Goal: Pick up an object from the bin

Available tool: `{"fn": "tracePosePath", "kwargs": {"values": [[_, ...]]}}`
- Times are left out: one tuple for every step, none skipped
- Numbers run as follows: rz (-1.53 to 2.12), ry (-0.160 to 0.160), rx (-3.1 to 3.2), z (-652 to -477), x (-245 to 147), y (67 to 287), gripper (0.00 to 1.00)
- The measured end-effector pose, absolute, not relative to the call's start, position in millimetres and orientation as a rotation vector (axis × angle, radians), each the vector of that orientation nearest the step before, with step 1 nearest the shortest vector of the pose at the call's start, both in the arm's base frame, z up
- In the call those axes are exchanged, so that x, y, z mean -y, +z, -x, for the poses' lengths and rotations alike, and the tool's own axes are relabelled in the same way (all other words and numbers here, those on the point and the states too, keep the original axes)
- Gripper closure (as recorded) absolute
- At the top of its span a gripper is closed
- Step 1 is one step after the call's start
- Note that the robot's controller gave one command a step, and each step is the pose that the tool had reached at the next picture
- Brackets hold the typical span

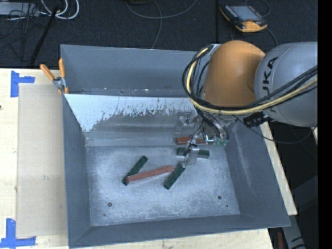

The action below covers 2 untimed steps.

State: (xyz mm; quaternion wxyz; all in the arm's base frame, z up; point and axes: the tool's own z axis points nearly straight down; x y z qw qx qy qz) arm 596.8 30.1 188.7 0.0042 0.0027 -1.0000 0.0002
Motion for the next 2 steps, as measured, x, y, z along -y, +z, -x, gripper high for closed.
{"fn": "tracePosePath", "kwargs": {"values": [[-0.186, -0.001, 3.124, -527.7, -69.7, 77.1, 0.00], [-0.180, -0.001, 3.135, -531.3, -68.6, 81.5, 1.00]]}}
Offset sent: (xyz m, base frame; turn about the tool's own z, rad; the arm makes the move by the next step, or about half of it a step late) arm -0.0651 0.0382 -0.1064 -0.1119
